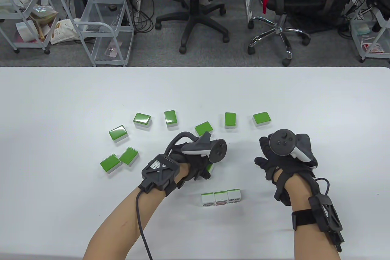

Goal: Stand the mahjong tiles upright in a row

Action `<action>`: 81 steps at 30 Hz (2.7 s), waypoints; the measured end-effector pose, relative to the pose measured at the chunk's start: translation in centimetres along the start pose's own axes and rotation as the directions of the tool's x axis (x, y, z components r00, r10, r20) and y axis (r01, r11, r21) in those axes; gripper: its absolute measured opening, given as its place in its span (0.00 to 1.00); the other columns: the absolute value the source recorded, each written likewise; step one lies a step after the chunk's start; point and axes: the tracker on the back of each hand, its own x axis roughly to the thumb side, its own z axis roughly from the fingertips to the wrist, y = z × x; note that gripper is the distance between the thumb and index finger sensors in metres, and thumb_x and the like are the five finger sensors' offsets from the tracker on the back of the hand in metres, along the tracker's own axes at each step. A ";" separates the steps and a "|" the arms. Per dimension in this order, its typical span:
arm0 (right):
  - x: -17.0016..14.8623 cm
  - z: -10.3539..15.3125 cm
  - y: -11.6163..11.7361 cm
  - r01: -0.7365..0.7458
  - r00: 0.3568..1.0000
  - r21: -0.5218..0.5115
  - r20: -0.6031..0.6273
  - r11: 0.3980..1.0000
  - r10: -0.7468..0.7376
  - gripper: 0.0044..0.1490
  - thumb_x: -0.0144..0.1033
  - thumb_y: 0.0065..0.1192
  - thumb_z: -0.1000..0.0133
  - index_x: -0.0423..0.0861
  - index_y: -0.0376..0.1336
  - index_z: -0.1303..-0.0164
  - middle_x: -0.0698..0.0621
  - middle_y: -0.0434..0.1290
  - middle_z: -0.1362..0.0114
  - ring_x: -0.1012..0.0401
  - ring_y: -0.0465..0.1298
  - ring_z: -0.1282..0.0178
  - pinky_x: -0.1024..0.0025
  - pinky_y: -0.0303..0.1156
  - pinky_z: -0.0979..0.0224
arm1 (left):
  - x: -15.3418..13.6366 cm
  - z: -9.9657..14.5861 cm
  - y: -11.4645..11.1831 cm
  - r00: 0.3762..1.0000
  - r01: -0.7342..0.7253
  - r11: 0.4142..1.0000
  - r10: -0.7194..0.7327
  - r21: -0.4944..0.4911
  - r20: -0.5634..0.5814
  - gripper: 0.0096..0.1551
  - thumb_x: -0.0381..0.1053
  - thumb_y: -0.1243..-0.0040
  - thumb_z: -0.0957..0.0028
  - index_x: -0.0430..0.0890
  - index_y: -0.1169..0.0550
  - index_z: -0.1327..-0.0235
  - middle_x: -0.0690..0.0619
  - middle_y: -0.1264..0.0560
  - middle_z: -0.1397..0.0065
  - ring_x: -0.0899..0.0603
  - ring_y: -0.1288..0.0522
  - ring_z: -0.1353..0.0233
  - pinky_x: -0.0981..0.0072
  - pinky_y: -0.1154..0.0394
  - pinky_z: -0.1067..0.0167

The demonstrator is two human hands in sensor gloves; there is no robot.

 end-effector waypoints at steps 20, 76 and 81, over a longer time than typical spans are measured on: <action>0.1 0.4 0.0 0.025 1.000 0.009 0.001 1.000 -0.025 0.51 0.49 0.56 0.56 0.39 0.43 0.29 0.34 0.38 0.22 0.29 0.39 0.27 0.27 0.46 0.33 | 0.1 8.0 -5.1 0.931 -0.364 0.925 0.358 -0.112 -0.071 0.45 0.61 0.32 0.78 0.45 0.25 0.43 0.47 0.19 0.34 0.52 0.04 0.50 0.53 0.22 0.35; 0.5 0.8 -0.2 0.001 1.000 0.018 0.002 1.000 -0.001 0.51 0.48 0.57 0.56 0.39 0.44 0.29 0.34 0.39 0.22 0.28 0.40 0.27 0.27 0.46 0.33 | -14.0 8.7 -6.7 0.822 0.328 0.927 -0.376 -0.183 -0.428 0.51 0.59 0.23 0.77 0.68 0.37 0.37 0.69 0.32 0.23 0.53 0.22 0.26 0.49 0.34 0.25; 0.5 0.8 -0.2 0.004 1.000 0.018 0.005 1.000 -0.004 0.51 0.48 0.57 0.56 0.39 0.44 0.29 0.34 0.39 0.22 0.28 0.40 0.27 0.27 0.46 0.33 | -13.4 7.9 -7.2 0.804 0.360 0.908 -0.418 -0.212 -0.424 0.53 0.60 0.24 0.77 0.65 0.38 0.35 0.66 0.31 0.24 0.50 0.21 0.28 0.49 0.32 0.26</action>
